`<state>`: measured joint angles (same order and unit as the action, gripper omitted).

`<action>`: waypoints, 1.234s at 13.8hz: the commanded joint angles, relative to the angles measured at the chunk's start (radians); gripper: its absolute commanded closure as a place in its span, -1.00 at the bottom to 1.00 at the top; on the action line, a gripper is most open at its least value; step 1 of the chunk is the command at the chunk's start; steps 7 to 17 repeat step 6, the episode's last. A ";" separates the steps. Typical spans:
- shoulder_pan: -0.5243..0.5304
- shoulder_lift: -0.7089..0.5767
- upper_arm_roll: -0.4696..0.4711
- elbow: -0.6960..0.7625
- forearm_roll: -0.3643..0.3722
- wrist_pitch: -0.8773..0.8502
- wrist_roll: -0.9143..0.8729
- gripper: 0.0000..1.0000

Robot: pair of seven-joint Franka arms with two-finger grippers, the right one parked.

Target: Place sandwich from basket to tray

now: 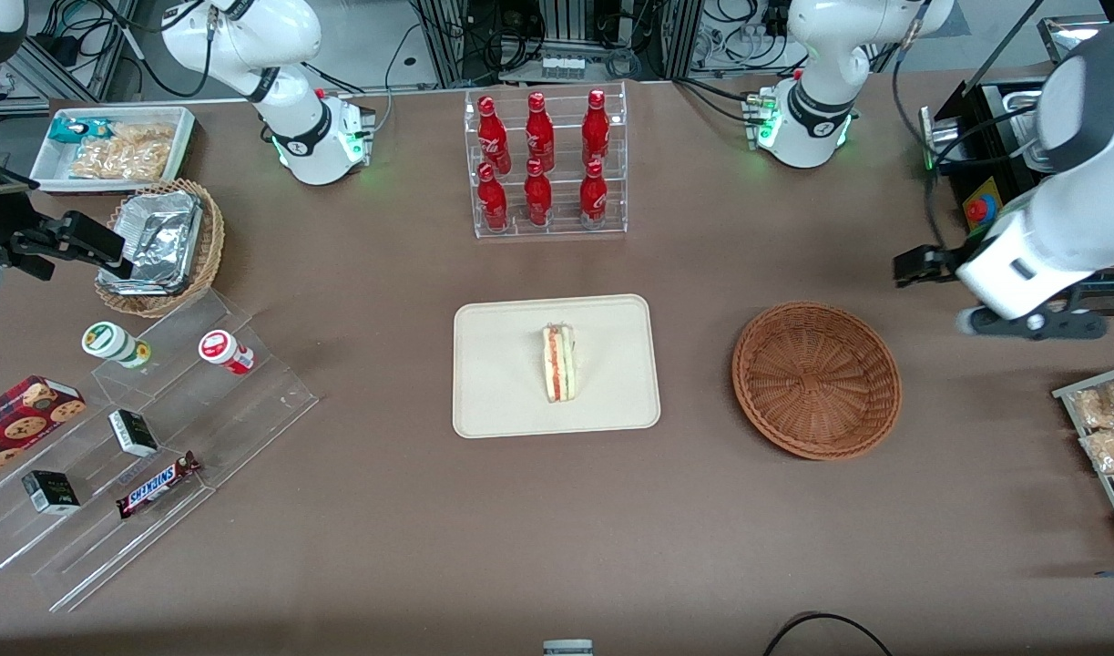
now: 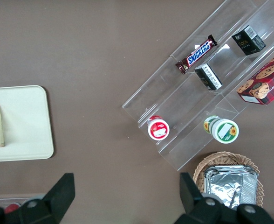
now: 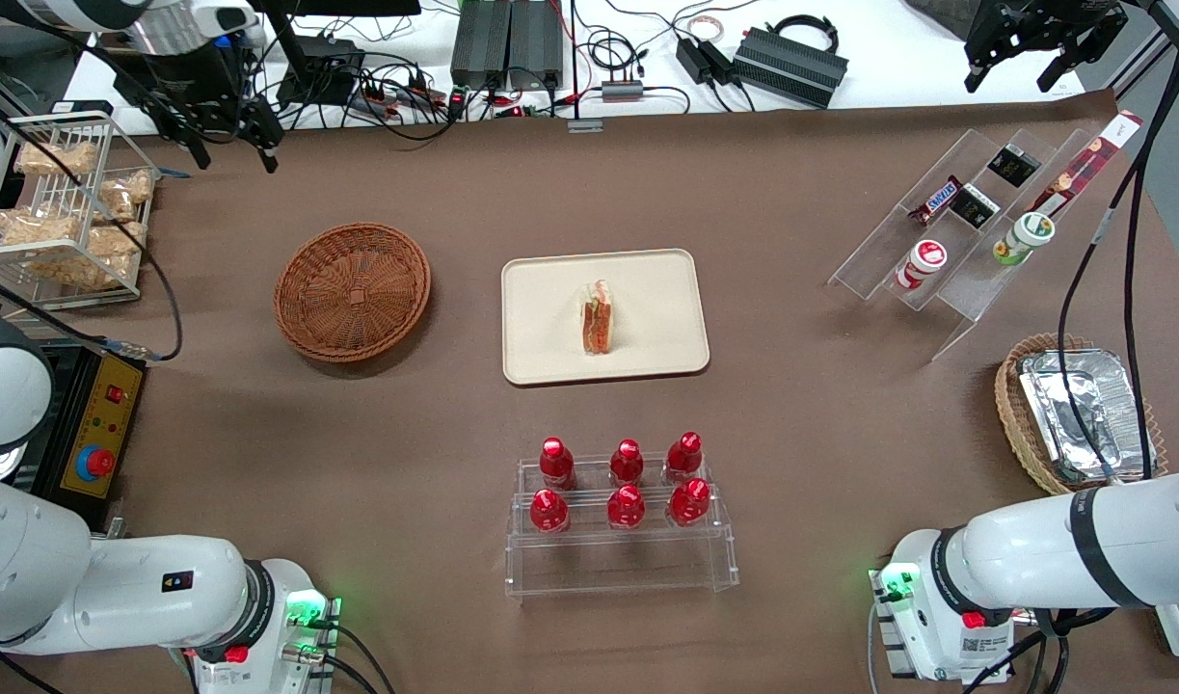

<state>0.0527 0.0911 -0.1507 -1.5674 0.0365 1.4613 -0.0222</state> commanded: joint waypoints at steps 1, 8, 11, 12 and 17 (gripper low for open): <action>-0.004 -0.034 0.029 0.012 -0.018 -0.009 0.044 -1.00; -0.005 -0.040 0.051 0.064 -0.020 -0.091 0.054 -1.00; -0.005 -0.040 0.051 0.064 -0.020 -0.091 0.054 -1.00; -0.005 -0.040 0.051 0.064 -0.020 -0.091 0.054 -1.00; -0.005 -0.040 0.051 0.064 -0.020 -0.091 0.054 -1.00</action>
